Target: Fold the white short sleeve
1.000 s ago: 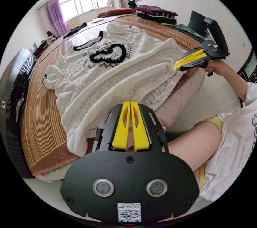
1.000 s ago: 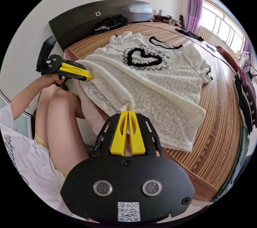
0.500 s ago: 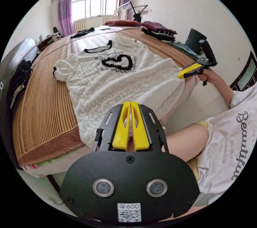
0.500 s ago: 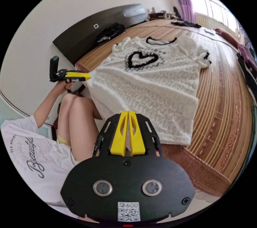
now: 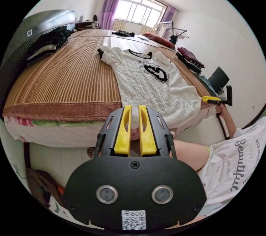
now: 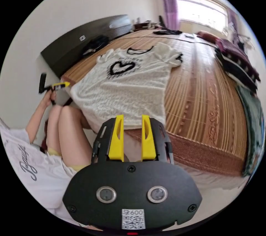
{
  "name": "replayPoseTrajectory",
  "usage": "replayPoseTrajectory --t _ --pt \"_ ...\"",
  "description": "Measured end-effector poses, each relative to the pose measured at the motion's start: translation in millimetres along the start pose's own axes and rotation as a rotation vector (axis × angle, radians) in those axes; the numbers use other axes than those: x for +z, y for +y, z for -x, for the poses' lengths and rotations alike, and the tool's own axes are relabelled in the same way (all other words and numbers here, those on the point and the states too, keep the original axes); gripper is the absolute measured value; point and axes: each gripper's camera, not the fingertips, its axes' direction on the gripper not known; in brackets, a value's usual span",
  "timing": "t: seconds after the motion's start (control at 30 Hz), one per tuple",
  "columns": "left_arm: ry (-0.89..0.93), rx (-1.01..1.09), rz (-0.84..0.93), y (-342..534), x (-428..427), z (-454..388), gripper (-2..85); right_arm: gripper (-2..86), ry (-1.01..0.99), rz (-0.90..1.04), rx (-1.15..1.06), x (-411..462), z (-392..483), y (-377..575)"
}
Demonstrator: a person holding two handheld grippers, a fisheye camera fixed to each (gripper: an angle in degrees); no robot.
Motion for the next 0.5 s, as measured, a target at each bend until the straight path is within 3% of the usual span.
replayPoseTrajectory --t 0.23,0.5 --pt "0.219 -0.077 0.111 -10.2 52.5 104.3 8.3 8.6 -0.013 0.060 0.092 11.3 -13.8 -16.5" --pt "0.183 -0.034 0.271 -20.8 95.3 142.6 7.8 3.3 0.026 0.104 -0.004 9.4 45.3 -32.4"
